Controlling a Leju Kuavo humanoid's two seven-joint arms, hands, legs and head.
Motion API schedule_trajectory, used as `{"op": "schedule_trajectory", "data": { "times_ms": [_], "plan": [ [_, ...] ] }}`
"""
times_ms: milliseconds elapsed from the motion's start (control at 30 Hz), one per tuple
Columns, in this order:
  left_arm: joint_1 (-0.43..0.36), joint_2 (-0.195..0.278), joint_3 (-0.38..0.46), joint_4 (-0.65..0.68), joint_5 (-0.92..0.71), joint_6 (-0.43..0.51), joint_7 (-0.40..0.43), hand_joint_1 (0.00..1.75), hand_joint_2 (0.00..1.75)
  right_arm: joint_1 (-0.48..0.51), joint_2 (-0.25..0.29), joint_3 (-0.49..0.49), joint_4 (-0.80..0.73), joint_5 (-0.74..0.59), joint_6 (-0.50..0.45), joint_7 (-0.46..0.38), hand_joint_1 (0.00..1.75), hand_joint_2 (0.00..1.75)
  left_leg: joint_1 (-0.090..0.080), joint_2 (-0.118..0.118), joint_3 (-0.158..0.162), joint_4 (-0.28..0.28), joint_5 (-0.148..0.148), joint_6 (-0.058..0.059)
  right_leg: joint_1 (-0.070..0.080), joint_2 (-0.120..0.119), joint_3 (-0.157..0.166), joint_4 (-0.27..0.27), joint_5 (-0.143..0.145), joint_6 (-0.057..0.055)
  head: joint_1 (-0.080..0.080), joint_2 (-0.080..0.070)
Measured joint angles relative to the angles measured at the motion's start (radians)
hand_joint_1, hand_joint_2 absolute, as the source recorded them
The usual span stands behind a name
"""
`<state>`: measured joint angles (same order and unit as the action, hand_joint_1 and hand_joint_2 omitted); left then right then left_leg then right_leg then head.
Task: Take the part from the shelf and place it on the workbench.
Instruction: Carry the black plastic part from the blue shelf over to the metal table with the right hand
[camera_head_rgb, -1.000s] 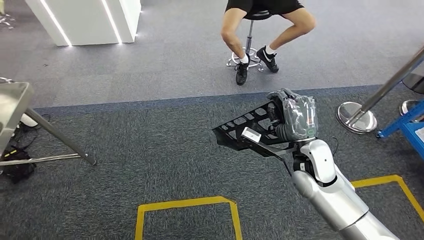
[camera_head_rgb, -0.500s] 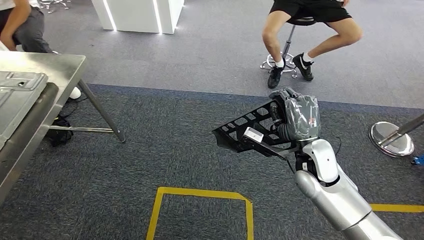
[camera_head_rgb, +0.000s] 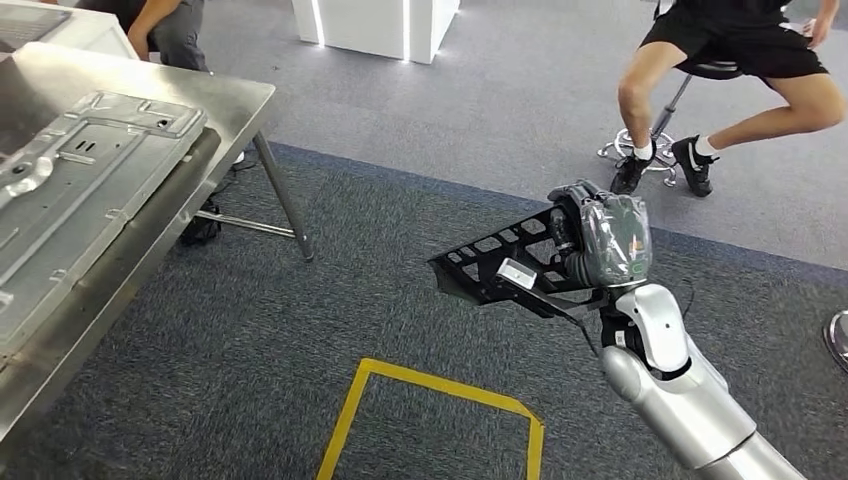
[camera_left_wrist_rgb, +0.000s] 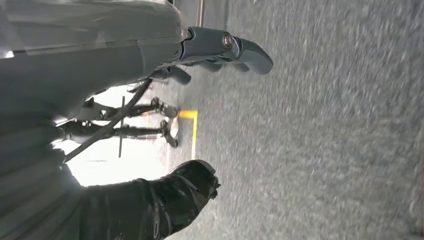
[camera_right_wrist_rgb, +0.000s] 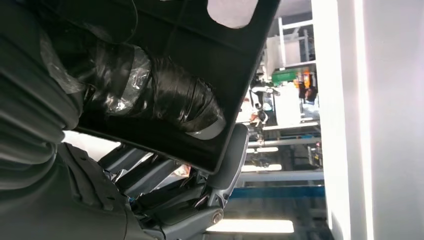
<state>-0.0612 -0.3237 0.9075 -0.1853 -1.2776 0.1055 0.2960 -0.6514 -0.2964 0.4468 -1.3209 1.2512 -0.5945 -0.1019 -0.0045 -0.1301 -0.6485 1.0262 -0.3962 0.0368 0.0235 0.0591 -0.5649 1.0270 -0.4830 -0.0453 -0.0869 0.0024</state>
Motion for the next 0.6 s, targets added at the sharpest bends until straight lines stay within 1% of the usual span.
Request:
{"op": "schedule_trajectory", "data": {
  "times_ms": [33, 67, 100, 133, 167, 200, 233, 267, 300, 333, 367, 400, 433, 467, 500, 533, 567, 600],
  "plan": [
    [0.001, -0.001, 0.000, 0.000, 0.000, 0.000, 0.000, 0.00, 1.75, -0.001, 0.000, 0.000, -0.001, 0.000, 0.000, 0.000, 1.75, 1.75, 0.000, -0.007, -0.002, -0.001, 0.002, -0.004, -0.004, -0.013, 0.004, -0.010, 0.006, -0.001, 0.001, 0.000],
    [0.002, -0.002, 0.000, 0.000, 0.000, 0.000, 0.000, 0.00, 1.75, -0.002, 0.000, 0.000, -0.003, 0.000, 0.001, 0.000, 1.75, 1.75, -0.003, 0.003, -0.006, 0.004, -0.003, -0.008, -0.008, -0.025, 0.010, -0.024, 0.013, -0.002, 0.001, 0.000],
    [0.002, -0.002, 0.000, 0.000, 0.000, 0.000, 0.000, 0.00, 1.75, -0.003, 0.000, 0.000, -0.004, 0.000, 0.001, 0.000, 1.75, 1.75, -0.005, 0.025, -0.016, 0.023, -0.019, -0.012, -0.012, -0.040, 0.015, -0.039, 0.021, -0.004, 0.000, 0.000],
    [0.001, -0.002, 0.000, 0.000, 0.000, 0.000, -0.001, 0.00, 1.75, -0.004, 0.001, 0.000, -0.005, 0.000, 0.002, 0.000, 1.75, 1.75, -0.006, 0.055, -0.035, 0.063, -0.046, -0.017, -0.016, -0.055, 0.019, -0.051, 0.028, -0.005, -0.002, 0.000],
    [0.000, -0.002, 0.000, 0.000, -0.001, 0.000, -0.001, 0.00, 1.75, -0.005, 0.000, 0.001, -0.004, 0.000, 0.002, 0.000, 1.75, 1.75, -0.005, 0.087, -0.061, 0.120, -0.079, -0.023, -0.015, -0.069, 0.021, -0.056, 0.031, -0.006, -0.003, 0.000],
    [0.000, -0.002, 0.000, 0.000, -0.001, -0.001, -0.002, 0.00, 1.75, -0.005, 0.000, 0.001, -0.004, 0.000, 0.003, 0.000, 1.75, 1.75, 0.001, 0.105, -0.089, 0.183, -0.109, -0.030, -0.016, -0.084, 0.020, -0.057, 0.032, -0.006, -0.004, 0.000],
    [0.000, -0.001, 0.000, 0.000, -0.001, -0.002, -0.003, 0.00, 1.75, -0.005, 0.000, 0.001, -0.004, 0.000, 0.004, -0.001, 1.75, 1.75, 0.008, 0.114, -0.110, 0.231, -0.127, -0.037, -0.018, -0.099, 0.019, -0.055, 0.031, -0.004, -0.004, 0.000],
    [0.001, -0.001, 0.000, 0.000, -0.001, -0.002, -0.003, 0.00, 1.75, -0.005, -0.001, 0.001, -0.004, 0.000, 0.005, -0.001, 1.75, 1.75, 0.015, 0.120, -0.116, 0.250, -0.127, -0.045, -0.021, -0.113, 0.018, -0.053, 0.029, 0.000, -0.004, 0.000],
    [0.002, 0.000, 0.000, 0.000, -0.001, -0.003, -0.003, 0.00, 1.75, -0.005, -0.001, 0.001, -0.004, 0.000, 0.006, -0.001, 1.75, 1.75, 0.021, 0.125, -0.103, 0.230, -0.110, -0.052, -0.025, -0.126, 0.017, -0.049, 0.025, 0.005, -0.005, 0.000],
    [0.002, 0.000, 0.000, 0.000, -0.001, -0.003, -0.003, 0.00, 1.75, -0.006, -0.001, 0.001, -0.004, 0.000, 0.006, -0.002, 1.75, 1.75, 0.027, 0.135, -0.071, 0.176, -0.081, -0.059, -0.029, -0.138, 0.017, -0.043, 0.020, 0.012, -0.005, 0.000],
    [0.002, 0.000, 0.000, 0.000, -0.002, -0.003, -0.003, 0.00, 1.75, -0.008, -0.001, 0.001, -0.004, 0.000, 0.008, -0.002, 1.75, 1.75, 0.030, 0.155, -0.035, 0.109, -0.057, -0.066, -0.032, -0.150, 0.017, -0.034, 0.014, 0.021, -0.005, 0.000],
    [0.002, 0.000, 0.000, 0.000, -0.002, -0.004, -0.003, 0.00, 1.75, -0.011, -0.001, 0.001, -0.004, 0.000, 0.010, -0.002, 1.75, 1.75, 0.030, 0.171, -0.004, 0.054, -0.039, -0.066, -0.033, -0.160, 0.015, -0.023, 0.006, 0.031, -0.005, 0.000],
    [0.001, 0.000, 0.000, 0.000, -0.002, -0.005, -0.004, 0.00, 1.75, -0.014, -0.002, 0.001, -0.004, 0.000, 0.014, -0.002, 1.75, 1.75, 0.028, 0.180, 0.014, 0.020, -0.031, -0.060, -0.032, -0.168, 0.013, -0.015, 0.000, 0.039, -0.004, 0.000],
    [0.001, 0.000, 0.000, 0.000, -0.003, -0.007, -0.004, 0.00, 1.75, -0.016, -0.002, 0.001, -0.004, 0.000, 0.018, -0.003, 1.75, 1.75, 0.024, 0.182, 0.018, 0.009, -0.034, -0.052, -0.030, -0.176, 0.012, -0.010, -0.003, 0.046, -0.003, 0.000],
    [0.002, 0.000, 0.000, 0.000, -0.003, -0.008, -0.004, 0.00, 1.75, -0.019, -0.001, 0.001, -0.005, 0.000, 0.021, -0.003, 1.75, 1.75, 0.022, 0.171, 0.016, 0.011, -0.033, -0.040, -0.028, -0.183, 0.012, -0.008, -0.005, 0.052, -0.002, 0.000],
    [0.001, 0.000, 0.000, 0.000, -0.004, -0.010, -0.004, 0.00, 1.75, -0.021, 0.000, 0.002, -0.006, 0.000, 0.023, -0.003, 1.75, 1.75, 0.020, 0.160, 0.014, 0.011, -0.033, -0.030, -0.030, -0.190, 0.013, -0.008, -0.007, 0.057, -0.001, 0.000],
    [0.001, 0.001, 0.000, 0.000, -0.004, -0.011, -0.004, 0.00, 1.75, -0.024, 0.000, 0.002, -0.006, -0.001, 0.024, -0.003, 1.75, 1.75, 0.021, 0.150, 0.015, 0.009, -0.031, -0.023, -0.034, -0.185, 0.014, -0.004, -0.014, 0.062, 0.000, 0.000],
    [0.001, 0.001, 0.000, 0.000, -0.005, -0.012, -0.004, 0.00, 1.75, -0.026, 0.000, 0.002, -0.007, -0.001, 0.025, -0.003, 1.75, 1.75, 0.022, 0.139, 0.016, 0.006, -0.029, -0.016, -0.038, -0.164, 0.008, 0.016, -0.031, 0.065, 0.001, 0.000]
  ]
}}
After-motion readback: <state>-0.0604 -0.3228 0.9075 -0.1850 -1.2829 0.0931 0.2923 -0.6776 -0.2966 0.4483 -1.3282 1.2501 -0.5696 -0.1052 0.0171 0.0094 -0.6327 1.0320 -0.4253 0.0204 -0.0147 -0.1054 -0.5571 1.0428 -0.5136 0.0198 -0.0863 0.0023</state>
